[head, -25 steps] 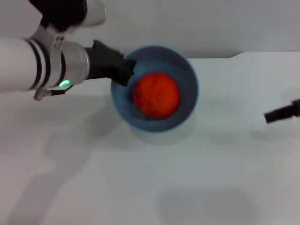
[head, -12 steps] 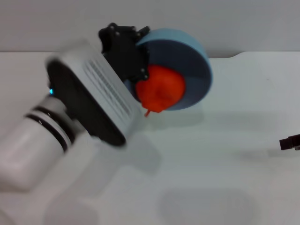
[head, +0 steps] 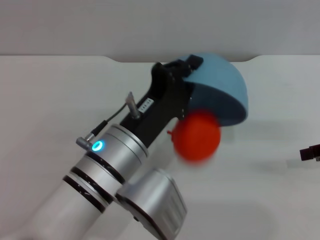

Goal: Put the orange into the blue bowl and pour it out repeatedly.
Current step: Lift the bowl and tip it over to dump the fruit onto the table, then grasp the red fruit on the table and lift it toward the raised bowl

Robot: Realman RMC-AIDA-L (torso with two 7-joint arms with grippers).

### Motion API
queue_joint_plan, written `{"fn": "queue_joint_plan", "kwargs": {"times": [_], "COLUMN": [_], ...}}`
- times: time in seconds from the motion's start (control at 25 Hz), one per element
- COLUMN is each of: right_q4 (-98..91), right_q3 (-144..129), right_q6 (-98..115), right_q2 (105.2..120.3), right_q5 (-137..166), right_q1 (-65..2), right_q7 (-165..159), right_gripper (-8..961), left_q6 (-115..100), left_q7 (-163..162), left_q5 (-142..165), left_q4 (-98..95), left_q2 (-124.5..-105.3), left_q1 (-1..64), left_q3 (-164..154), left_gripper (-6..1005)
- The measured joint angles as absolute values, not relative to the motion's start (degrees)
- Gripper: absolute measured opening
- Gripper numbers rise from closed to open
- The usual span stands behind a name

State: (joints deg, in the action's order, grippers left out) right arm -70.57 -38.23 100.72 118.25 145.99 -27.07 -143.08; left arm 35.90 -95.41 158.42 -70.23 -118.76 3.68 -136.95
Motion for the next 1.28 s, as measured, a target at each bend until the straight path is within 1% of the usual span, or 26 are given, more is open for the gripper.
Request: {"fn": "queue_joint_plan", "kwargs": {"times": [0.16,0.32,0.44,0.52,0.72,0.84,0.96,1.08,1.28], "right_q4": [-70.57,-70.42,-70.1,-69.98,-68.2,-66.92,-66.79,-66.96,-66.77], "right_q3": [-38.23,-38.23,-38.52,-38.96,-40.87,-42.47,-45.47,-49.17,-55.95], "right_q6": [100.71,100.64,100.58,100.47,100.04,98.95,98.34,97.79,94.82], "right_q2": [118.27,118.35,118.39,118.47,118.58,118.59,118.72,118.78,118.87], "right_q5": [145.98,145.78,145.61,145.53,145.22,144.85,141.74,135.94,129.56], "right_q1": [-27.06,-27.07,-27.2,-27.6,-29.04,-29.83,-29.97,-29.67,-29.24], "right_q7": [-143.08,-143.08,-143.08,-143.08,-143.08,-142.51,-139.84,-135.03,-123.25], "right_gripper": [495,496,496,496,495,495,496,496,496], "left_q6": [37.36,38.56,39.37,35.08,8.89,-10.56,-26.57,-43.46,-63.72], "left_q7": [-90.94,-91.64,-92.66,-92.51,-92.73,-97.13,-110.27,-127.51,-145.79], "left_q5": [158.37,156.81,146.74,136.84,119.71,115.63,117.23,122.25,130.64], "left_q4": [-66.96,-66.73,-70.04,-75.13,-86.49,-88.68,-88.81,-87.2,-84.01], "left_q2": [-118.82,-118.86,-118.86,-118.66,-118.38,-118.44,-118.22,-118.06,-117.97], "left_q1": [5.41,5.64,5.85,5.77,4.54,5.86,9.84,16.16,23.95], "left_q3": [-138.07,-138.01,-137.92,-136.46,-123.87,-115.46,-107.38,-96.54,-81.95], "left_gripper": [-2,-2,-1,-1,-1,-1,-1,-1,-1]}}
